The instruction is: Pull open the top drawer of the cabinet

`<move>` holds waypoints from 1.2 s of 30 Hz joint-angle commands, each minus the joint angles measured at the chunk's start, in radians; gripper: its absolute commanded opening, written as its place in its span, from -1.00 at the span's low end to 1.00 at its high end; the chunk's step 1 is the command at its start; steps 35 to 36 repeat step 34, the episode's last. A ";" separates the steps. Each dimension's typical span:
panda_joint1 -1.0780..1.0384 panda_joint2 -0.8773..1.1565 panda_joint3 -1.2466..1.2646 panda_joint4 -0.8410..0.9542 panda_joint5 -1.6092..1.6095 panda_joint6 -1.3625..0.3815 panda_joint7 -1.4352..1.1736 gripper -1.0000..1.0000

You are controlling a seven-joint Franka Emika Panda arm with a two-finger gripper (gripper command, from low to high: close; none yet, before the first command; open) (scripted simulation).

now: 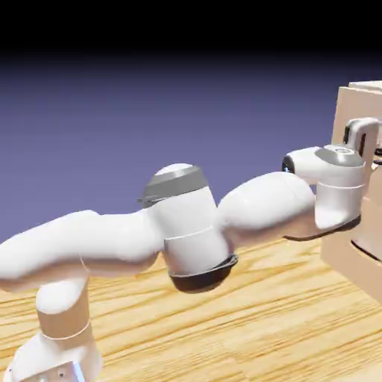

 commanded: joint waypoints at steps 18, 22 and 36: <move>-0.473 0.154 0.191 -0.550 -0.052 -0.111 0.234 -1.00; -0.618 0.165 0.273 -0.683 -0.052 -0.121 0.270 -1.00; -0.981 0.136 0.487 -0.963 -0.035 -0.089 0.332 1.00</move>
